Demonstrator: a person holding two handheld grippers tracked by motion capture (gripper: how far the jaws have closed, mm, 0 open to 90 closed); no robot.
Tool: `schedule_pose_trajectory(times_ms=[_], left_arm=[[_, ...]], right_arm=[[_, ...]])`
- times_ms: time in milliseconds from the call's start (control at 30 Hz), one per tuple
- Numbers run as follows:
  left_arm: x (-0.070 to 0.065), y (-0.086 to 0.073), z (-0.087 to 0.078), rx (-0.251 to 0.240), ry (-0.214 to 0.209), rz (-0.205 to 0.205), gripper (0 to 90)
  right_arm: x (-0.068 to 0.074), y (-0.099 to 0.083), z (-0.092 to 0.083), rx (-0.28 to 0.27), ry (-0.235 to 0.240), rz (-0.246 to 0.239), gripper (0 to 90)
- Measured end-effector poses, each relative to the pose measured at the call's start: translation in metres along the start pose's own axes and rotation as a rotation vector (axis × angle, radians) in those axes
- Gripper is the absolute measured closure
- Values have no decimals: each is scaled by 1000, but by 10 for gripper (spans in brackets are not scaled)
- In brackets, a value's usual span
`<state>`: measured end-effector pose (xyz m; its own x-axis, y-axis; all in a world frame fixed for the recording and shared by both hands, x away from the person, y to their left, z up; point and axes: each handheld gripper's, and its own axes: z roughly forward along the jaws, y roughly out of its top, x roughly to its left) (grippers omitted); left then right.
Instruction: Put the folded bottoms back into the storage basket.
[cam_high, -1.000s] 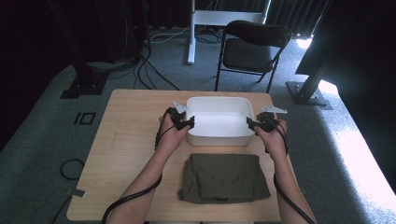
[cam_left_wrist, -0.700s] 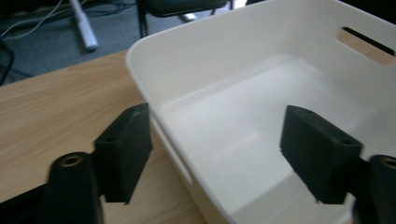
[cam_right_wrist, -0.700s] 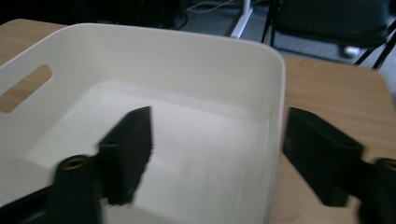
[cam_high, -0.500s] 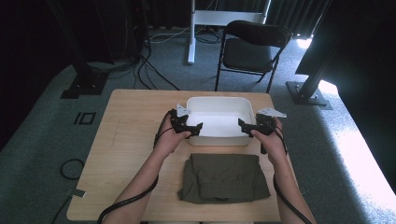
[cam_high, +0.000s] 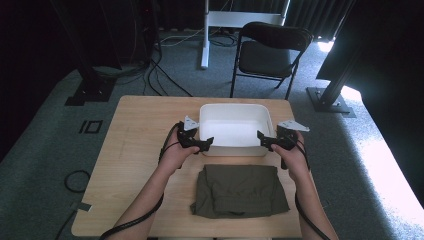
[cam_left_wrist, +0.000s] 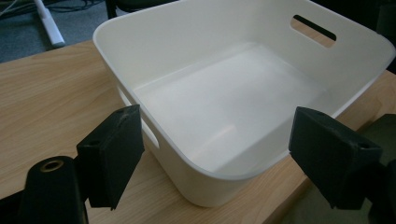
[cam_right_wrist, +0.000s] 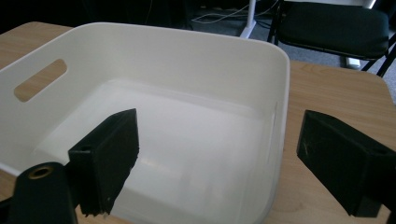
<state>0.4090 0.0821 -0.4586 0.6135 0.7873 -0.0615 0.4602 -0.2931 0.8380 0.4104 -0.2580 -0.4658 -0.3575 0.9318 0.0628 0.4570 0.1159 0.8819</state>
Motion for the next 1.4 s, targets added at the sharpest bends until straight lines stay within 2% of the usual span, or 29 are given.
schedule_pose_trajectory(times_ms=[167, 400, 600, 733, 833, 867, 967, 1133, 1400], left_arm=[[-1, -2, -3, -6, -13, 1, 191], [-7, -2, -10, -21, -37, 3, 191], [-14, -3, -15, -19, -64, 11, 191], [-19, -7, -18, -5, -70, 36, 191], [-21, -10, -18, -2, -71, 41, 191], [-23, -14, -18, 1, -76, 41, 191], [-25, -17, -19, -1, -80, 37, 191], [-32, -28, -21, 13, -110, 35, 191], [-40, -42, -22, 42, -143, 13, 191]], right_arm=[[2, -1, -5, -12, -9, -16, 133], [4, -3, -14, -30, -7, -10, 134], [7, -6, -23, -21, -5, -46, 134], [8, -10, -30, -27, 7, -41, 134], [8, -12, -33, -26, 11, -14, 134], [8, -15, -36, -31, 20, 23, 134], [9, -19, -40, -26, 11, 18, 134], [10, -30, -46, -15, 15, 9, 134], [11, -47, -52, -7, 19, 26, 137]])
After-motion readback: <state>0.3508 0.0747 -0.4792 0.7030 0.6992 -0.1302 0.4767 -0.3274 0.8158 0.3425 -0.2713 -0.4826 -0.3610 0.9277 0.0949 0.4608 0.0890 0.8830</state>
